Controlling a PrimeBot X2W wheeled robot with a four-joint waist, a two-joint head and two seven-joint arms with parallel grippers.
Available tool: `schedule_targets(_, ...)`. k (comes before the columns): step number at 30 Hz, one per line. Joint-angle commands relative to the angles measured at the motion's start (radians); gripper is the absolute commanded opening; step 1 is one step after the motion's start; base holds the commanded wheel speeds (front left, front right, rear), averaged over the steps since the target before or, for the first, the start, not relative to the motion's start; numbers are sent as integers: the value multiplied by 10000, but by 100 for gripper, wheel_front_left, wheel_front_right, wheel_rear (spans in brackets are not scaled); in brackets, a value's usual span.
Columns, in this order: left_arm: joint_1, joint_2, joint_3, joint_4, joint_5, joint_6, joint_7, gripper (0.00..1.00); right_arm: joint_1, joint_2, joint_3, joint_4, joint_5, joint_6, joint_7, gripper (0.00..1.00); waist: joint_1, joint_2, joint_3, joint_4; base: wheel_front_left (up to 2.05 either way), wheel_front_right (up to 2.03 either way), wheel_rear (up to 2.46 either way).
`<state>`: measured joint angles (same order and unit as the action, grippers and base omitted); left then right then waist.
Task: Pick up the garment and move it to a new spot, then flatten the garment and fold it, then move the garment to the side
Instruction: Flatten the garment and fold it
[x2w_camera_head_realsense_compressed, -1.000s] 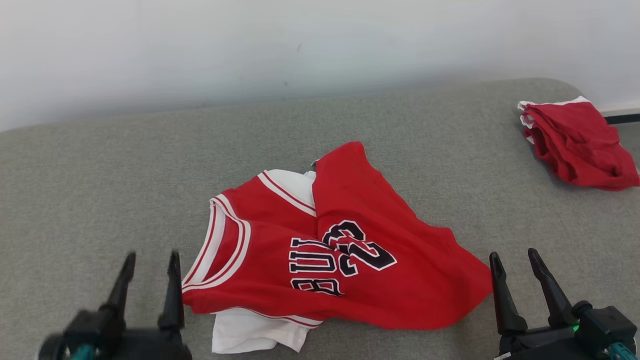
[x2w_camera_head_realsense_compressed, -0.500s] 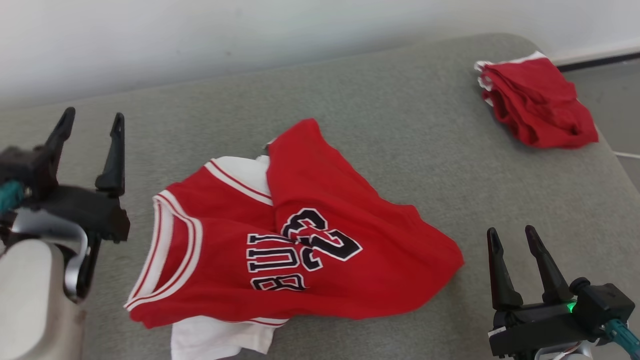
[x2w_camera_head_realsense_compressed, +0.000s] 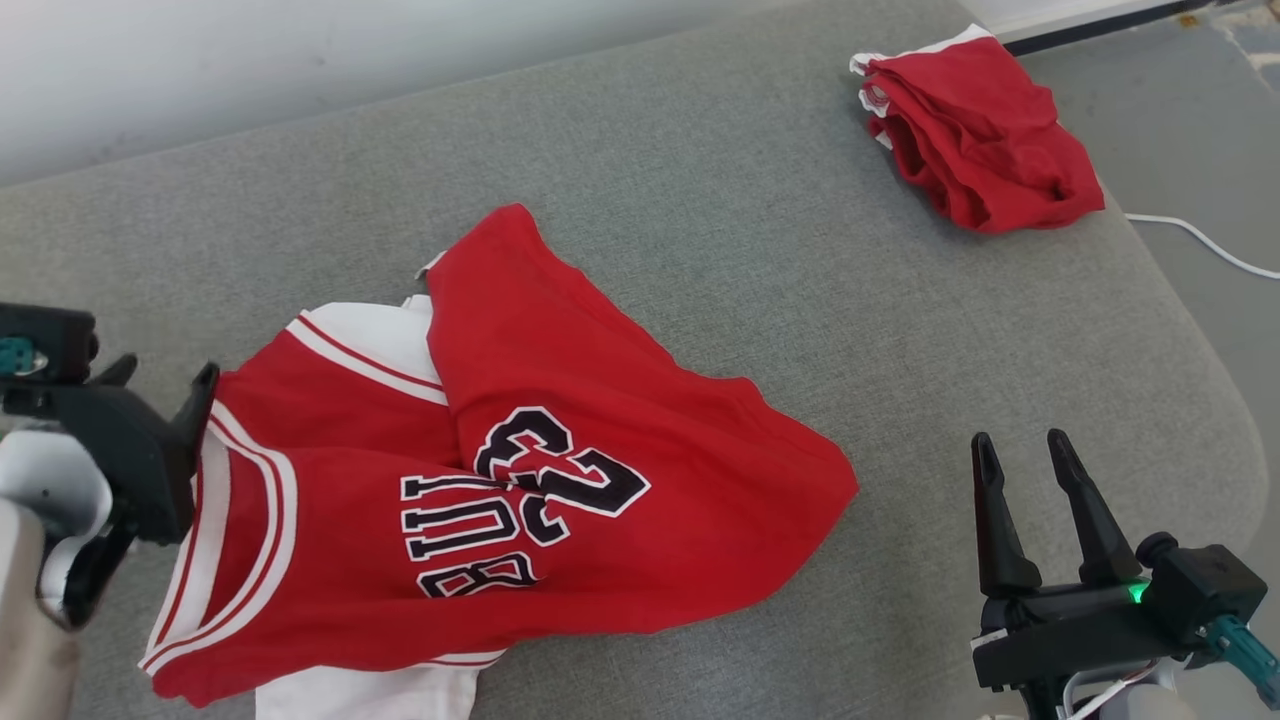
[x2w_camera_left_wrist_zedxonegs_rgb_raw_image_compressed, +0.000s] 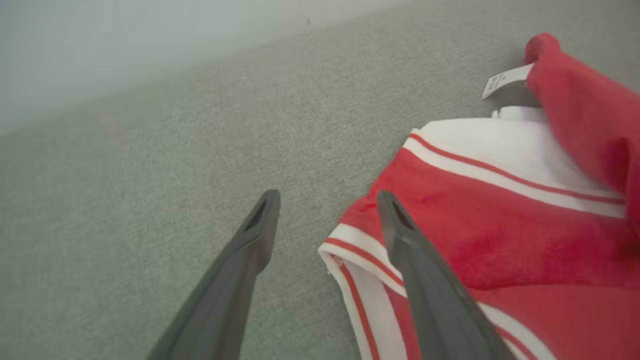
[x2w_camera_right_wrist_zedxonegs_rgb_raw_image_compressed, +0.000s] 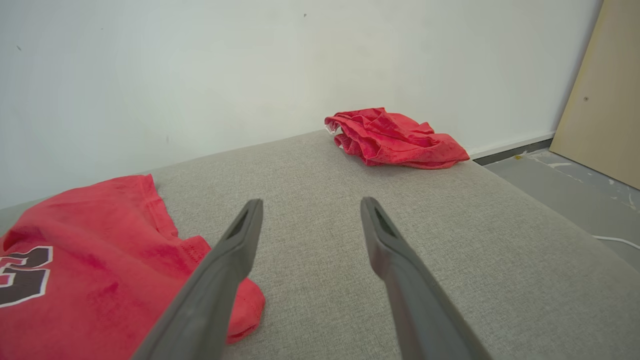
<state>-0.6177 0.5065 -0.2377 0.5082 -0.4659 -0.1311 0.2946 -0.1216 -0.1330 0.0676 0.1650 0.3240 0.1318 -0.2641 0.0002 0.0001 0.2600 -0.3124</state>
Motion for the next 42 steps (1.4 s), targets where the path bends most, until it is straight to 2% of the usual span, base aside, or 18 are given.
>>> schedule_targets(1,184,16,-19,61,-223,18,135,100,-62,12,-22,6,52,-25,2,100,-2,-1,85,-93,0,0,0)
schedule_targets(4,301,180,-216,161,-637,17,657,100,-158,21,0,21,68,-25,2,100,-2,-1,118,-133,0,0,0)
schedule_targets(9,310,69,-532,255,-1106,17,1374,100,-176,19,39,89,72,-25,1,100,-2,-1,152,-194,0,0,0)
schedule_targets(10,284,127,-649,241,-1118,17,1476,84,-188,25,50,95,71,-25,1,100,-2,-1,168,-212,0,0,0)
schedule_targets(11,284,127,-649,241,-1118,17,1476,84,-188,25,50,95,71,-25,1,100,-2,-1,168,-212,0,0,0)
schedule_targets(12,232,186,-737,183,-1085,17,1470,19,-200,33,52,100,70,-25,2,100,-2,-1,186,-230,0,0,0)
schedule_targets(13,164,233,-816,133,-1052,17,1420,0,-209,38,47,97,70,-25,1,100,-2,-1,206,-247,0,0,0)
schedule_targets(16,-240,433,-864,-8,-817,18,949,0,-227,26,10,88,78,-25,1,100,-2,-1,246,-287,0,0,0)
schedule_targets(19,-679,492,-844,-117,-345,139,-4,0,-264,7,-39,110,86,-25,2,100,-2,-1,274,-310,0,0,0)
schedule_targets(23,-1313,597,-858,-50,502,578,-1760,0,-328,22,-58,140,53,-25,2,100,-2,-1,298,-326,0,0,0)
schedule_targets(26,-1539,513,-985,432,893,744,-2515,0,-379,51,-21,179,-2,-25,2,100,-2,-1,276,-335,0,0,0)
schedule_targets(27,-1632,516,-1042,626,963,747,-2727,10,-396,68,1,187,-17,-25,2,100,-2,-1,273,-339,0,0,0)
schedule_targets(28,-1655,489,-1132,862,1027,706,-2834,44,-407,81,26,195,-26,-25,2,100,-2,-1,263,-338,0,0,0)
schedule_targets(29,-1671,401,-1188,1060,1052,678,-2948,100,-413,82,59,198,-36,-25,2,100,-2,-1,244,-330,0,0,0)
schedule_targets(33,-1780,151,-1219,1576,1052,704,-3696,100,-353,68,75,205,-57,-25,2,100,-2,-1,90,-163,0,0,0)
schedule_targets(36,-1713,-66,-1006,1737,880,908,-4518,100,-239,-1,57,218,-101,-25,1,100,-2,-1,-135,62,0,0,0)
schedule_targets(42,-920,-516,-493,1288,531,1268,-5511,100,31,-150,15,163,-194,-26,2,100,-2,-1,-771,696,0,0,0)
